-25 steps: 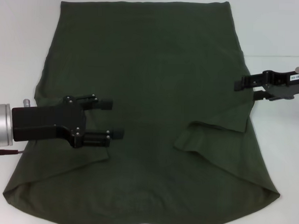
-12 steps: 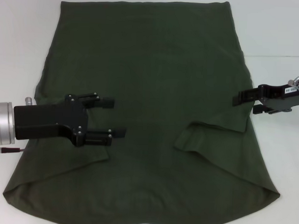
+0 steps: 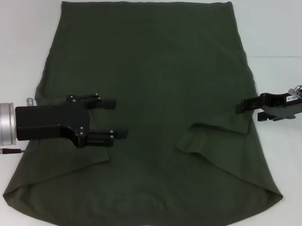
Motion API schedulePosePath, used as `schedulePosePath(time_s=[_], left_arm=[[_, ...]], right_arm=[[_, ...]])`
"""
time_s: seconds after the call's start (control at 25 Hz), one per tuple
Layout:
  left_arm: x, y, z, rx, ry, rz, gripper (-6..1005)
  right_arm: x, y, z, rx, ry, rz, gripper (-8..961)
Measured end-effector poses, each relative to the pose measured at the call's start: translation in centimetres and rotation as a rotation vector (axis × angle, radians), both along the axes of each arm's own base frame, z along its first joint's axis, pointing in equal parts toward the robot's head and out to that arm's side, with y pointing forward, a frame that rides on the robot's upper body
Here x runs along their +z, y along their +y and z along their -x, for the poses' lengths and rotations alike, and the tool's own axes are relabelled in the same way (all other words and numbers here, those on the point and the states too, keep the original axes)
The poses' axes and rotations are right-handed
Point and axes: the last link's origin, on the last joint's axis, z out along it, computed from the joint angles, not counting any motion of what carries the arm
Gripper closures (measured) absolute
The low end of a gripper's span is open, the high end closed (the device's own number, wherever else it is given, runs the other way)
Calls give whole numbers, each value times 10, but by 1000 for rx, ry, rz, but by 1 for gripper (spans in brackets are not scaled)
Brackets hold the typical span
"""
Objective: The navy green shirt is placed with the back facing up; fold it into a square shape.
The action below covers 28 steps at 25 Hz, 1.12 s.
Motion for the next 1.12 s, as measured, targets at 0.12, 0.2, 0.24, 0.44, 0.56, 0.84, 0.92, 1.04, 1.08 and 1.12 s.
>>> schedulePosePath(time_s=[0.12,0.2,0.24,0.44,0.56,0.84,0.92,1.04,1.08,1.12], left_arm=[[-1,0,0,1,0,2,138],[-1,0,0,1,0,3,138],[-1,0,0,1,0,3,138],[-1,0,0,1,-1,4,139],[-1,0,0,1,-2,5,139],[-2,1,-2,-3,-4,5,139],[-2,1,-3,-5,-3,6,139],[-2,1,-3,-6,-2,6,139],[-2,1,-3,-6,-2,6,139],[-2,2,-3,-7,-2,6,139]], right_arm=[[-4,1,1,6,-4,-9,112],[-6,1,1,10,-7,-14,112],[-8,1,1,12,-8,-15,112],[-12,2,1,22,-15,-26,112],[-13,1,1,23,-13,-25,112],[-17,0,2,31,-8,-21,112],[-18,0,2,31,-6,-21,111],[-17,0,3,32,-5,-24,111],[-17,1,3,33,-5,-25,111],[-16,1,3,33,-5,-26,111]])
